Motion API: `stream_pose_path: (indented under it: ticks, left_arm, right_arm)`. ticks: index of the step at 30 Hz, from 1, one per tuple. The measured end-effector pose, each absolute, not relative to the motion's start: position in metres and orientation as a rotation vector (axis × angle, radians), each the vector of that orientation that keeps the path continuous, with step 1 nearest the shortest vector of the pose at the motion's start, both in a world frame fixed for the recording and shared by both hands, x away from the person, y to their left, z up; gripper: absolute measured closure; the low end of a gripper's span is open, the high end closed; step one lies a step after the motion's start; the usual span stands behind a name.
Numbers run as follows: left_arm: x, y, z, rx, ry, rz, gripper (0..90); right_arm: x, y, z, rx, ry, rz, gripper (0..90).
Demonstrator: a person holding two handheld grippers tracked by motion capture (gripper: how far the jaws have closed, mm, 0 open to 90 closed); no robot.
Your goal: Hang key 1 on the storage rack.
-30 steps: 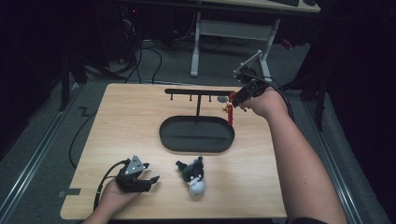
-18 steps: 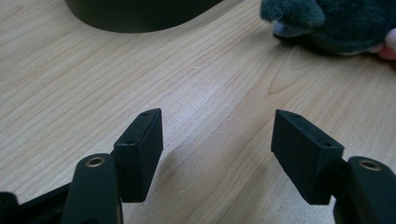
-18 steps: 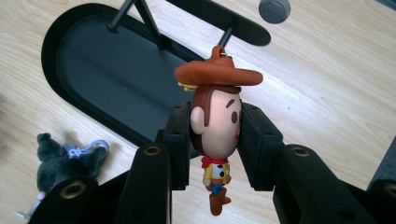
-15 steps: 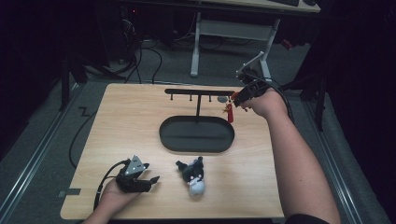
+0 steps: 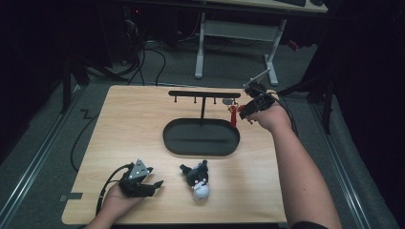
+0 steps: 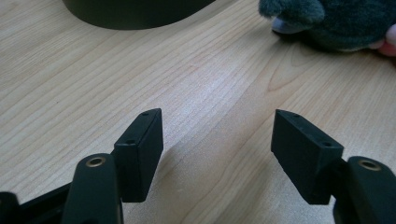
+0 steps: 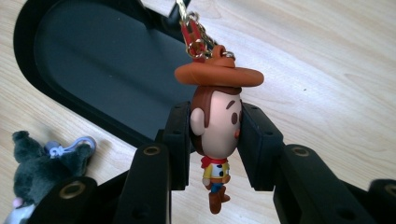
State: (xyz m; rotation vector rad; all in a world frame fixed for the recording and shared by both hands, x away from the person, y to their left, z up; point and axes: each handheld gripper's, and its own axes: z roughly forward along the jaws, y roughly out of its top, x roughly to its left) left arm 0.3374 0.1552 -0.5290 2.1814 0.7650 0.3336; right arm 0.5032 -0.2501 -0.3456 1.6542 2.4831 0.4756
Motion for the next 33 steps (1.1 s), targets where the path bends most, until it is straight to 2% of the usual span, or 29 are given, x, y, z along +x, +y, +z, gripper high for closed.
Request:
stream_pose_path:
  ticks: [7,10,17,24,33]
  left_arm:
    - [0.337,0.155,-0.529,2.183,0.764,0.333,34.6]
    - [0.338,0.155,-0.529,2.183,0.764,0.332,34.6]
    - [0.338,0.155,-0.529,2.184,0.761,0.329,34.7]
    - [0.338,0.153,-0.529,2.189,0.754,0.331,34.7]
    - [0.337,0.148,-0.528,2.199,0.751,0.326,34.7]
  right_arm:
    - [0.504,-0.247,-0.363,1.664,2.491,0.494,65.9]
    - [0.504,-0.248,-0.369,1.683,2.483,0.482,60.9]
    - [0.495,-0.253,-0.372,1.68,2.469,0.507,57.5]
    - [0.467,-0.261,-0.378,1.652,2.436,0.545,52.1]
    - [0.404,-0.275,-0.392,1.551,2.338,0.659,47.0]
